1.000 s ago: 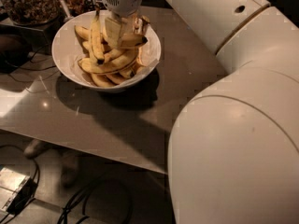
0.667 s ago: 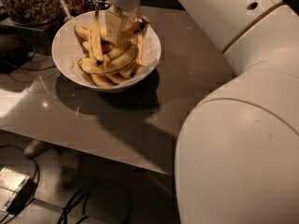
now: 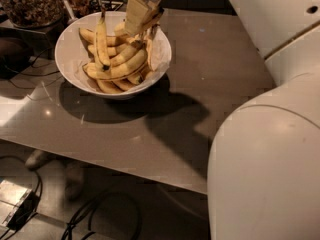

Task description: Pick banana from white bowl

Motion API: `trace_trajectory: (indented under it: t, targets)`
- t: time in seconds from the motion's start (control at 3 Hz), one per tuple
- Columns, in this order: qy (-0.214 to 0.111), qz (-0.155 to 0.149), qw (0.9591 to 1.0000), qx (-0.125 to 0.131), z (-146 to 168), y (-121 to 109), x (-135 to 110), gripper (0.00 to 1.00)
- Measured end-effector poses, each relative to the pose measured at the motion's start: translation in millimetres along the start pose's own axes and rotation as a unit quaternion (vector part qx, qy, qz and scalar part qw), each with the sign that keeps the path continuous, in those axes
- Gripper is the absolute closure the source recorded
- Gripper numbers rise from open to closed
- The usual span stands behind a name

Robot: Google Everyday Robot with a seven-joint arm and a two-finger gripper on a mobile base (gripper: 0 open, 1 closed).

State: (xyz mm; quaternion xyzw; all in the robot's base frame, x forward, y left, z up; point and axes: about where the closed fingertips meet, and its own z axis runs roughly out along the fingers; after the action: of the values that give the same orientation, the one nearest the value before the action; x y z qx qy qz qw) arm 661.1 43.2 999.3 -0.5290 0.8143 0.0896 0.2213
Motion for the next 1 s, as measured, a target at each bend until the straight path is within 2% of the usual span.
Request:
trace_trajectory:
  t: [0.33,0.67,1.0]
  targets:
    - [-0.058,0.026,0.9974,-0.034,-15.6,-12.7,19.0,1.0]
    - [-0.106,0.047,0.9919,-0.054,-31.7,-22.4,40.0,1.0]
    - [-0.118,0.032,0.9918,-0.038,-44.5,-22.4,47.9,1.0]
